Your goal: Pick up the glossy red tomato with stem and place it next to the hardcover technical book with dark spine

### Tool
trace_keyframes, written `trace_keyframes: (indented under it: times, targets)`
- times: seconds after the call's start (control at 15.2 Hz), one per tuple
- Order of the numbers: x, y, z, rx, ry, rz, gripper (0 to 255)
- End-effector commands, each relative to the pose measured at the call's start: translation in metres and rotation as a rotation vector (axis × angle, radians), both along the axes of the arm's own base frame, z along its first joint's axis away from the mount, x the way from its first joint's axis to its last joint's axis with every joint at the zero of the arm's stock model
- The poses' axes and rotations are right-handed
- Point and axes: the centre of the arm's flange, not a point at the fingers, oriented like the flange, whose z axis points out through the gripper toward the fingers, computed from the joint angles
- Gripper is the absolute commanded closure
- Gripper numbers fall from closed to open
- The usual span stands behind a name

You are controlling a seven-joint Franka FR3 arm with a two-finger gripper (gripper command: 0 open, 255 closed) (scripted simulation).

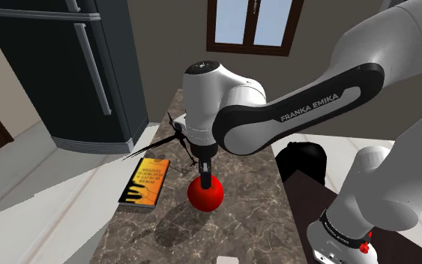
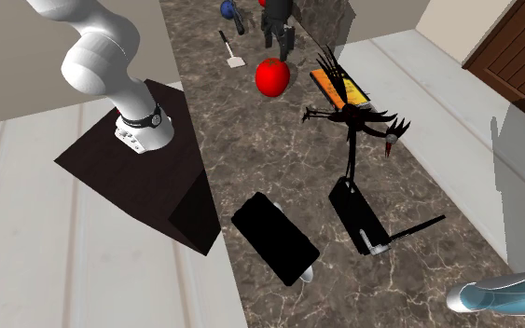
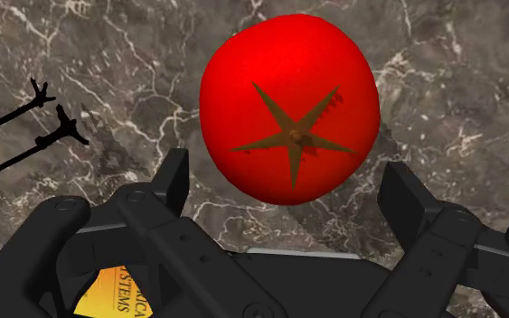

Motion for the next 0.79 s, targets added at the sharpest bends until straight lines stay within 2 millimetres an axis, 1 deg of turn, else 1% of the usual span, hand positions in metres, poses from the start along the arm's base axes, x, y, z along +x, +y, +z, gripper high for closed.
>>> trace_keyframes:
  times: [0.0,0.2,0.73]
  targets:
    - [0.000,0.001,0.013,0.000,0.000,0.000,0]
    - [-0.001,0.003,0.050,0.000,0.000,0.000,0]
    - [-0.001,0.003,0.050,0.000,0.000,0.000,0]
